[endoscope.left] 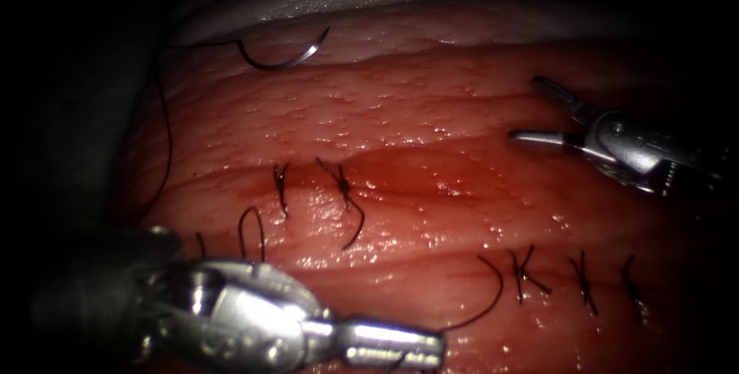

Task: Wound Closure
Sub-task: Set the cut suture end down on the skin using the left hand, then grab the short suture tail into the left hand.

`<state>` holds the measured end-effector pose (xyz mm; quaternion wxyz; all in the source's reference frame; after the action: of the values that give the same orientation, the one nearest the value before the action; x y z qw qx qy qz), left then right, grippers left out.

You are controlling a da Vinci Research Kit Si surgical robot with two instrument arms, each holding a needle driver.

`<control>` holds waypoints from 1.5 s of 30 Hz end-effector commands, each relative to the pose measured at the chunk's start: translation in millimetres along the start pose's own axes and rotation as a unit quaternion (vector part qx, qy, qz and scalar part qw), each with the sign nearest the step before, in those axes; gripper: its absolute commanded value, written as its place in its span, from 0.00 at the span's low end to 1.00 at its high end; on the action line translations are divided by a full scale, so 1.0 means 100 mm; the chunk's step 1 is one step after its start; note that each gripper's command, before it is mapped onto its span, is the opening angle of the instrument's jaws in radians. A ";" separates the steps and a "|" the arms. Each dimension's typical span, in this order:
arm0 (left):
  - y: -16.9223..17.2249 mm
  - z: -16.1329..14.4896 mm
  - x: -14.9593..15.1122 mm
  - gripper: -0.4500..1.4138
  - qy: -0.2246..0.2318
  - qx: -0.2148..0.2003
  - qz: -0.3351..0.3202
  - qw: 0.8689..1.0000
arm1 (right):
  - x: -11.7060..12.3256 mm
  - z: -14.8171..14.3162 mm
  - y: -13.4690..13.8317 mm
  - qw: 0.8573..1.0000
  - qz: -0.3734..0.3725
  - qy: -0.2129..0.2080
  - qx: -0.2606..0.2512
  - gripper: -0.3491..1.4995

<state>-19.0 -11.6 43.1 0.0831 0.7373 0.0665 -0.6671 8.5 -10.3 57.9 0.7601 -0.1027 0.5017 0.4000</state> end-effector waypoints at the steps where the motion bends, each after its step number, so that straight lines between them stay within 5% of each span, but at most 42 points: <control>1: -0.002 0.004 -0.006 0.00 -0.002 0.000 0.001 1.000 | -0.004 0.008 0.002 1.000 -0.001 0.000 -0.001 0.84; 8: 0.062 0.043 -0.059 0.00 -0.048 -0.093 -0.029 0.994 | -0.007 0.014 0.004 1.000 -0.005 -0.009 -0.023 0.91; 9: 0.075 0.049 -0.073 0.56 -0.061 -0.113 -0.057 0.990 | -0.006 0.015 0.002 1.000 -0.005 -0.009 -0.024 0.91; 10: 0.078 0.051 -0.078 0.68 -0.065 -0.118 -0.067 0.989 | -0.006 0.016 0.001 1.000 -0.005 -0.009 -0.025 0.91; 13: 0.076 0.051 -0.084 0.89 -0.071 -0.104 -0.083 0.989 | -0.007 0.017 -0.001 1.000 -0.005 -0.008 -0.025 0.91; 17: 0.051 0.039 -0.068 0.97 -0.073 -0.042 -0.100 0.991 | -0.008 0.018 -0.004 1.000 -0.005 -0.006 -0.023 0.91; 25: -0.013 0.001 -0.014 0.98 -0.070 0.057 -0.124 0.988 | -0.016 0.023 -0.015 1.000 -0.009 -0.001 -0.020 0.91; 29: -0.054 -0.031 0.005 0.77 -0.106 0.149 -0.157 0.971 | -0.023 0.030 -0.024 1.000 -0.013 -0.005 -0.014 0.91; 31: -0.059 -0.034 0.004 0.75 -0.124 0.164 -0.163 0.965 | -0.024 0.031 -0.026 1.000 -0.014 -0.007 -0.013 0.91; 32: -0.067 -0.039 -0.004 0.71 -0.174 0.204 -0.172 0.948 | -0.025 0.034 -0.031 1.000 -0.014 -0.006 -0.011 0.91; 36: -0.068 -0.045 -0.048 0.72 -0.282 0.213 -0.186 0.917 | -0.024 0.039 -0.038 1.000 -0.015 -0.010 -0.007 0.91; 42: -0.051 -0.047 -0.108 0.61 -0.348 0.200 -0.258 0.879 | -0.023 0.045 -0.048 1.000 -0.015 -0.010 -0.001 0.91; 45: -0.044 -0.046 -0.138 0.55 -0.361 0.201 -0.271 0.870 | -0.024 0.048 -0.054 1.000 -0.017 -0.014 0.002 0.91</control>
<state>-16.2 -6.4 57.7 -0.2338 0.3952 0.0936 -0.8834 14.7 -12.5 60.5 0.7762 -0.1022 0.4876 0.3864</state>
